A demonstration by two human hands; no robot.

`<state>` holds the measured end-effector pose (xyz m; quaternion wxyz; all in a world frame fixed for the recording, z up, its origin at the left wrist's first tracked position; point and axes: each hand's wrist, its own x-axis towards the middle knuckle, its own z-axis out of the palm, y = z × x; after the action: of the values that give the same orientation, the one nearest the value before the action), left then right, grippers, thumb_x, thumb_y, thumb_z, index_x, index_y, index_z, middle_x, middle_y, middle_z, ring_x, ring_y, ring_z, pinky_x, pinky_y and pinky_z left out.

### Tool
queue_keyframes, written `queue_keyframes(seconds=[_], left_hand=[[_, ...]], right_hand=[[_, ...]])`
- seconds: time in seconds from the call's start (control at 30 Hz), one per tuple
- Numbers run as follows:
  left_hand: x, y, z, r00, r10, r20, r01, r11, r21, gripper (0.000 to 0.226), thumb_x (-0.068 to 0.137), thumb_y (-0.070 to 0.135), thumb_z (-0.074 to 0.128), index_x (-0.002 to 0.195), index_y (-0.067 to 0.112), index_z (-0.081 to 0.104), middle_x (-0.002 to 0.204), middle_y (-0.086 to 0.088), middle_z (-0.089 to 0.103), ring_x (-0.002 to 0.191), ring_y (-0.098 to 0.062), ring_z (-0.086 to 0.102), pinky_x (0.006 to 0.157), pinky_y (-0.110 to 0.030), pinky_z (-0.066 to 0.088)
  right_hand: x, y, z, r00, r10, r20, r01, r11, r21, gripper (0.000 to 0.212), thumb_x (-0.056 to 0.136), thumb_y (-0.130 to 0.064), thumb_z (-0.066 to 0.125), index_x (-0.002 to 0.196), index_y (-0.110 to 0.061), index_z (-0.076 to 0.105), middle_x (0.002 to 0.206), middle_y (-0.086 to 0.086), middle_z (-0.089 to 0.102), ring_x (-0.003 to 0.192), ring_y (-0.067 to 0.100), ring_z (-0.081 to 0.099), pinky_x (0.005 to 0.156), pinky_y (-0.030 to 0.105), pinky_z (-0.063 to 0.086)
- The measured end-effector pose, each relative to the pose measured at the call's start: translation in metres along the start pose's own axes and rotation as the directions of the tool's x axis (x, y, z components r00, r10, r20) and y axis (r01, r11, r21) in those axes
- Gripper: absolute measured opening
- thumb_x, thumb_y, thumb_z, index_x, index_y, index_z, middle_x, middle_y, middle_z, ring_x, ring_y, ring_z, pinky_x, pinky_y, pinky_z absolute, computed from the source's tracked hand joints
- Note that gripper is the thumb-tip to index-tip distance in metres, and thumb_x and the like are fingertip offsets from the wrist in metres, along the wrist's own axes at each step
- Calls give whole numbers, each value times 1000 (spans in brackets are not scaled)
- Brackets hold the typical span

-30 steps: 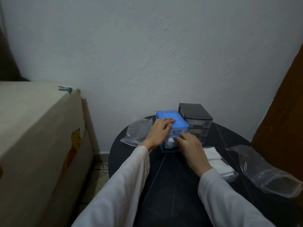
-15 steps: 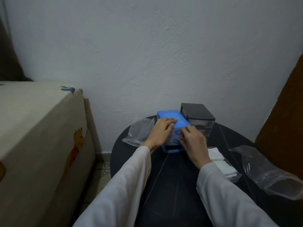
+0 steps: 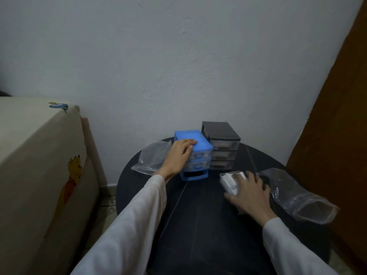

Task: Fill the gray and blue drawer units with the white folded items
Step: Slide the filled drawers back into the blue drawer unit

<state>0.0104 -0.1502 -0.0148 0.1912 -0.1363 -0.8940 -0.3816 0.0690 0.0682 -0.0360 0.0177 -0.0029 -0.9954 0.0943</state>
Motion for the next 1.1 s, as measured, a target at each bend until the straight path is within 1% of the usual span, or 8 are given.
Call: queue_keyframes(seconds=[0.07, 0.13, 0.3, 0.43, 0.57, 0.83, 1.0, 1.1], left_hand=[[0, 1, 0, 1000, -2, -1, 2, 1000, -6, 34, 100, 16, 39, 130, 10, 52, 139, -6, 47, 130, -20, 36, 101, -14, 17], [-1, 2, 1, 1000, -1, -4, 1, 1000, -5, 34, 100, 16, 39, 130, 10, 53, 139, -7, 47, 130, -20, 36, 103, -16, 18], [-1, 3, 1, 1000, -11, 12, 10, 1000, 9, 34, 100, 16, 38, 131, 10, 52, 139, -6, 47, 131, -21, 36, 105, -20, 19], [-1, 4, 2, 1000, -10, 7, 10, 1000, 15, 34, 100, 16, 38, 130, 9, 53, 138, -7, 48, 129, -22, 37, 104, -19, 19], [-1, 4, 3, 1000, -7, 5, 7, 1000, 16, 34, 100, 16, 38, 129, 9, 53, 138, -8, 48, 129, -22, 37, 106, -20, 19], [-4, 8, 2, 1000, -9, -4, 9, 1000, 9, 35, 101, 18, 36, 131, 11, 51, 140, -6, 46, 130, -19, 35, 108, -23, 19], [-3, 7, 2, 1000, -8, -4, 8, 1000, 15, 35, 101, 18, 36, 131, 11, 51, 140, -6, 46, 130, -19, 35, 108, -23, 19], [-3, 7, 1, 1000, 2, -3, -2, 1000, 12, 35, 100, 18, 37, 131, 10, 52, 140, -7, 46, 130, -20, 36, 106, -21, 19]], right_hand=[[-7, 9, 3, 998, 14, 62, -17, 999, 38, 76, 83, -55, 54, 145, -34, 17, 154, 5, 8, 138, 34, 17, 111, 51, 19], [-13, 12, 4, 998, 13, 66, -17, 998, 61, 74, 86, -51, 51, 146, -36, 12, 155, 4, 4, 135, 35, 23, 109, 49, 24], [-22, 2, 5, 995, -78, 69, 72, 994, 83, 66, 90, -47, 47, 146, -36, 16, 156, -6, -3, 134, 35, 24, 106, 50, 25], [-23, -21, 8, 980, -181, 78, 176, 983, 58, 64, 90, -46, 44, 147, -36, 16, 156, -12, 4, 131, 32, 27, 106, 48, 26], [-19, -45, 9, 969, -227, 102, 227, 974, 10, 60, 92, -43, 40, 147, -35, 15, 156, -12, 11, 131, 34, 26, 106, 48, 23], [-12, -75, 17, 969, -218, 115, 223, 974, -31, 56, 94, -43, 35, 146, -35, 16, 156, -8, 11, 132, 40, 21, 108, 51, 19], [-9, -83, 26, 983, -180, 22, 178, 981, 77, 57, 94, -43, 40, 145, -29, 20, 154, -4, 16, 130, 37, 25, 106, 48, 22], [-8, -81, 33, 987, -159, -19, 160, 973, 169, 71, 87, -57, 46, 144, -25, 20, 154, -1, 19, 137, 34, 17, 111, 51, 16]])
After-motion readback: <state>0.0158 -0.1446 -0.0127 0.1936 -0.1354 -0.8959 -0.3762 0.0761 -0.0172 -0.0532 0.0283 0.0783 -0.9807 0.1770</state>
